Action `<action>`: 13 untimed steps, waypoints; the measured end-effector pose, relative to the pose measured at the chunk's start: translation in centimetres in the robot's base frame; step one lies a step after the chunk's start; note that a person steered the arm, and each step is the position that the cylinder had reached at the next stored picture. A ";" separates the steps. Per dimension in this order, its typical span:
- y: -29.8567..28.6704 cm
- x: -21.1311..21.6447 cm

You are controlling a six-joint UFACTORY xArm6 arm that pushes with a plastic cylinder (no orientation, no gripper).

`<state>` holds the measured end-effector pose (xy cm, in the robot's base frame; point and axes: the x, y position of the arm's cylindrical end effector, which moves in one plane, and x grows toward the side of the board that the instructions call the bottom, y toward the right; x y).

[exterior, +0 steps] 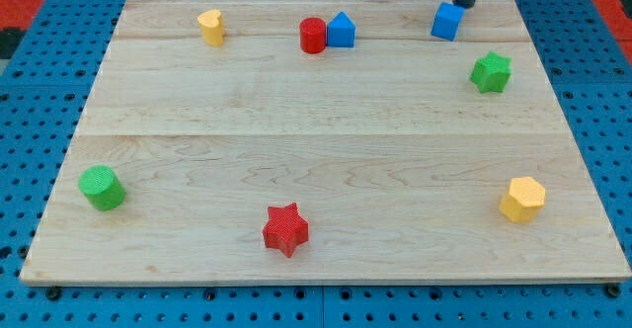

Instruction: Move the blue triangle towards the top right of the board

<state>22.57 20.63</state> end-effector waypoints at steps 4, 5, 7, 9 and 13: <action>-14.7 17.1; -20.6 13.8; -20.3 7.6; -20.5 5.9; -18.8 4.8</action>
<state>27.33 1.79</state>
